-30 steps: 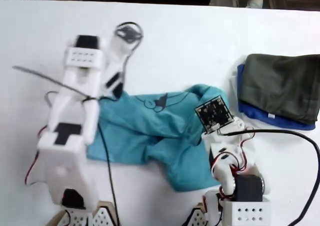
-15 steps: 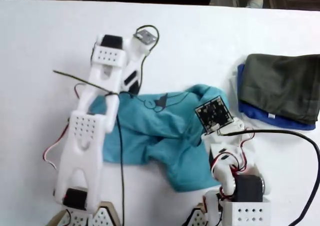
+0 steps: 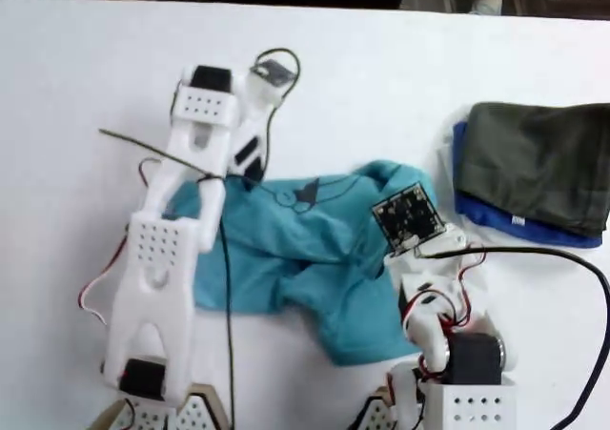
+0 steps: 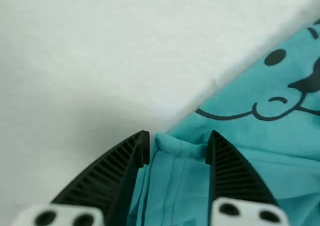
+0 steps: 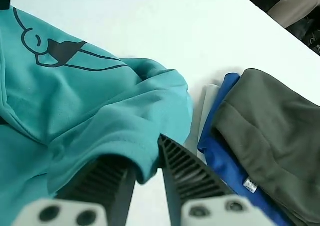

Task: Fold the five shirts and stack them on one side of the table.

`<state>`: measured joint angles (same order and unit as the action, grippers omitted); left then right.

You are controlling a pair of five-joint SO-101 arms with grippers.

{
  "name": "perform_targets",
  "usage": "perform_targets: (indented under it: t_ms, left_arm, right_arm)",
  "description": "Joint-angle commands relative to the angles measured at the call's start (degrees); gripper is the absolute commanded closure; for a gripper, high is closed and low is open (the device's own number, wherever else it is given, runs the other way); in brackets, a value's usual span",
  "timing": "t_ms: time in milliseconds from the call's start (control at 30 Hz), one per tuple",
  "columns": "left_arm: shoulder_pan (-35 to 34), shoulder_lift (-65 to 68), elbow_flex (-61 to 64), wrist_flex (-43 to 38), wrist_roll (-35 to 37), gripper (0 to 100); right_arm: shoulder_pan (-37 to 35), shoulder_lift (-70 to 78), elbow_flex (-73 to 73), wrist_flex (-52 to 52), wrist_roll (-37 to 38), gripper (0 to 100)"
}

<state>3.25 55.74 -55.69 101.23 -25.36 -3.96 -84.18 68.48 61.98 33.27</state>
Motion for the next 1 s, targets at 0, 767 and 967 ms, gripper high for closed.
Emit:
perform_targets:
  t_ms: [0,767,967]
  left_arm:
    - [-0.70,-5.27,2.68,-0.35,0.18,79]
    - [-0.26,-8.79,2.51,1.05,0.26,97]
    - [-1.67,-22.59,7.87,1.14,0.35,97]
  right_arm:
    - [0.57,-1.36,-0.62,-0.22,0.44,97.8]
    - [0.57,-1.36,-0.62,-0.31,0.44,97.8]
    - [0.57,-0.22,-2.64,-13.41,0.44,97.8]
